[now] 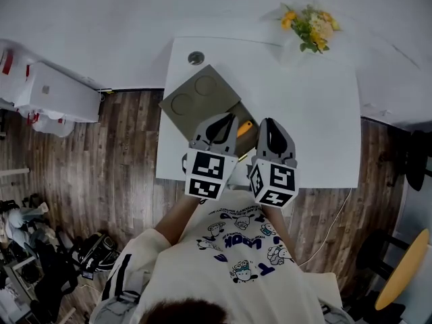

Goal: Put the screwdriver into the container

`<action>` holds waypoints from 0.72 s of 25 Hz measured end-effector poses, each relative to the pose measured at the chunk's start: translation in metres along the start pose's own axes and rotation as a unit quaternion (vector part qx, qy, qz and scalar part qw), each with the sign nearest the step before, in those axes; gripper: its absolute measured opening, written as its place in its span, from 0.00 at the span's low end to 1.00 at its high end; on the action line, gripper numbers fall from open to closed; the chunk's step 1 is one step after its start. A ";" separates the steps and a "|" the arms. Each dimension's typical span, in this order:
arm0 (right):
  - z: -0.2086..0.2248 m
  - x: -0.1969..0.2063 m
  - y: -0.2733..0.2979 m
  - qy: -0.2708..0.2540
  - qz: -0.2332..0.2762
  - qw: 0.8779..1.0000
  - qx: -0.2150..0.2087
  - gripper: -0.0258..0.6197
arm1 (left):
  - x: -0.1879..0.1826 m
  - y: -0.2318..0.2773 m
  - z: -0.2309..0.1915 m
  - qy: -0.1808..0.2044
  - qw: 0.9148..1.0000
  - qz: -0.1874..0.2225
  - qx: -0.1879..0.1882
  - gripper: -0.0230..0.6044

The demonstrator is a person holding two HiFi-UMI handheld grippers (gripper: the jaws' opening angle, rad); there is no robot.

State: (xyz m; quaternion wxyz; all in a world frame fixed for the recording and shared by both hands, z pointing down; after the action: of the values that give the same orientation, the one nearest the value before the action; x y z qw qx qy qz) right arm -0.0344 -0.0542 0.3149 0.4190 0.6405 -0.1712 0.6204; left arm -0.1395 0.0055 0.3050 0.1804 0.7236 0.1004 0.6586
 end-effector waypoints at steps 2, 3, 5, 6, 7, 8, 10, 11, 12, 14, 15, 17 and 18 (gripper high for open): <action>-0.001 -0.001 0.000 -0.002 0.000 1.000 0.001 0.10 | -0.001 0.000 0.000 -0.002 1.000 0.001 0.004 0.08; -0.001 -0.001 -0.001 -0.003 0.000 1.000 0.001 0.10 | -0.001 0.000 0.000 -0.002 1.000 0.001 0.005 0.08; -0.002 -0.001 -0.001 -0.004 0.000 1.000 0.002 0.10 | -0.001 -0.001 0.000 0.002 1.000 0.001 0.006 0.08; -0.002 -0.001 -0.001 -0.004 0.000 1.000 0.002 0.10 | -0.001 -0.001 0.001 0.003 1.000 0.001 0.006 0.08; -0.001 -0.001 -0.001 -0.004 0.000 1.000 0.003 0.10 | -0.001 0.000 0.001 0.004 1.000 0.001 0.006 0.08; -0.001 -0.001 -0.001 -0.004 0.000 1.000 0.003 0.10 | -0.001 0.000 0.001 0.003 1.000 0.001 0.006 0.08; -0.001 -0.001 0.000 -0.004 0.000 1.000 0.003 0.10 | -0.001 0.001 0.001 0.002 1.000 0.001 0.007 0.08; -0.001 -0.001 0.001 -0.004 0.000 1.000 0.004 0.10 | 0.000 0.002 0.001 0.001 1.000 0.000 0.008 0.08; -0.001 -0.001 0.001 -0.004 -0.001 1.000 0.004 0.10 | 0.000 0.002 0.001 0.001 1.000 -0.001 0.010 0.08; -0.001 -0.001 0.002 -0.004 -0.002 1.000 0.005 0.10 | 0.001 0.004 0.002 0.000 1.000 -0.004 0.014 0.08; -0.001 -0.001 0.002 -0.005 -0.002 1.000 0.005 0.10 | 0.001 0.004 0.002 0.000 1.000 -0.005 0.015 0.08; -0.001 -0.001 0.002 -0.006 -0.003 1.000 0.005 0.10 | 0.001 0.005 0.002 0.000 1.000 -0.005 0.016 0.08; 0.000 -0.001 0.002 -0.007 -0.004 1.000 0.005 0.10 | 0.001 0.005 0.002 0.000 1.000 -0.005 0.016 0.08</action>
State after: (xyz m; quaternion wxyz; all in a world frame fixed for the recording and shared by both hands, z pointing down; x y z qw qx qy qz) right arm -0.0364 -0.0558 0.3143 0.4167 0.6475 -0.1684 0.6154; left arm -0.1379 0.0006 0.3076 0.1726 0.7257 0.1146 0.6561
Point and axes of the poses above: the fingertips, and each gripper's own axes: y forward along the fingers, z to its right, x out of its underside, the point moved 5 cm from there along -y, backward along the fingers, and after that the axes turned 4 degrees about -x, right-handed, at the moved point
